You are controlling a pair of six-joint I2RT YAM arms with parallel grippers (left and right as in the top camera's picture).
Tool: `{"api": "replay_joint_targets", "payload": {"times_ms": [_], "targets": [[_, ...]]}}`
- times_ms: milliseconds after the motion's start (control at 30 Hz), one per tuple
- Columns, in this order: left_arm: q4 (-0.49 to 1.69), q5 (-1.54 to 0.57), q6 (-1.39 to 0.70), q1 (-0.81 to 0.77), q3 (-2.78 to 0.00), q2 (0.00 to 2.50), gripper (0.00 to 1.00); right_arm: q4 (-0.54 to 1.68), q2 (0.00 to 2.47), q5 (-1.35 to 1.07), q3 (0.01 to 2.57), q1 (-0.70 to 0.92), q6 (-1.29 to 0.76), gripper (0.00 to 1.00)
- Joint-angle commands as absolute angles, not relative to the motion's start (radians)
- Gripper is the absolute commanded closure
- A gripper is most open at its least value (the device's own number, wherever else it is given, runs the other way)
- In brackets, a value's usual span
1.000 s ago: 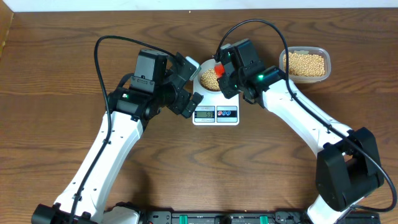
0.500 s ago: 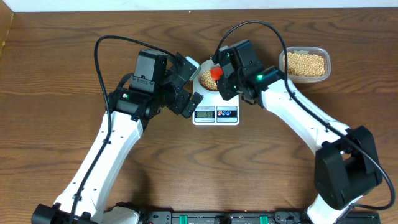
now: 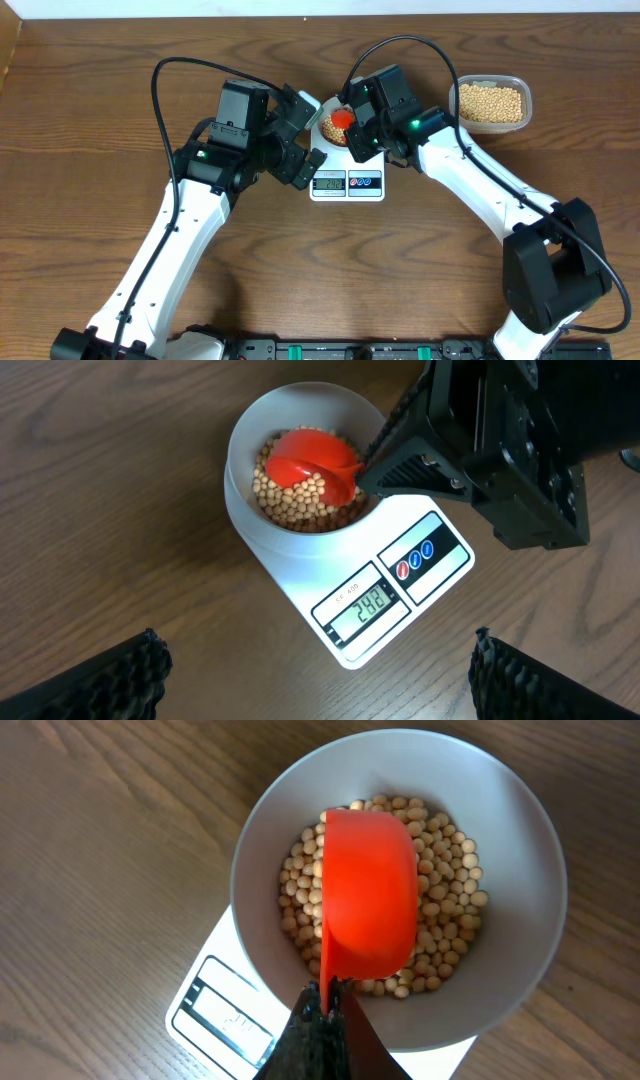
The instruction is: Scoop item into bowl and weigh 50g on scale
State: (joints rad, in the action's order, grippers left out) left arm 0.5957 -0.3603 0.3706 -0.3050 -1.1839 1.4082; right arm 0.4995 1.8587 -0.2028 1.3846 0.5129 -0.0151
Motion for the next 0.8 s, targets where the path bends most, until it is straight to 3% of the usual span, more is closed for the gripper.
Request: {"api": "replay_joint_targets", "payload": {"times_ms": [0, 767], "targets": [[0.597, -0.354, 0.373, -0.305, -1.182, 1.416, 0.02, 0.496, 1.877, -0.234, 1.378, 0.518, -0.03, 0.99], [0.597, -0.354, 0.373, -0.305, -1.182, 1.416, 0.02, 0.428, 1.877, -0.49, 1.378, 0.383, -0.205, 0.99]]}}
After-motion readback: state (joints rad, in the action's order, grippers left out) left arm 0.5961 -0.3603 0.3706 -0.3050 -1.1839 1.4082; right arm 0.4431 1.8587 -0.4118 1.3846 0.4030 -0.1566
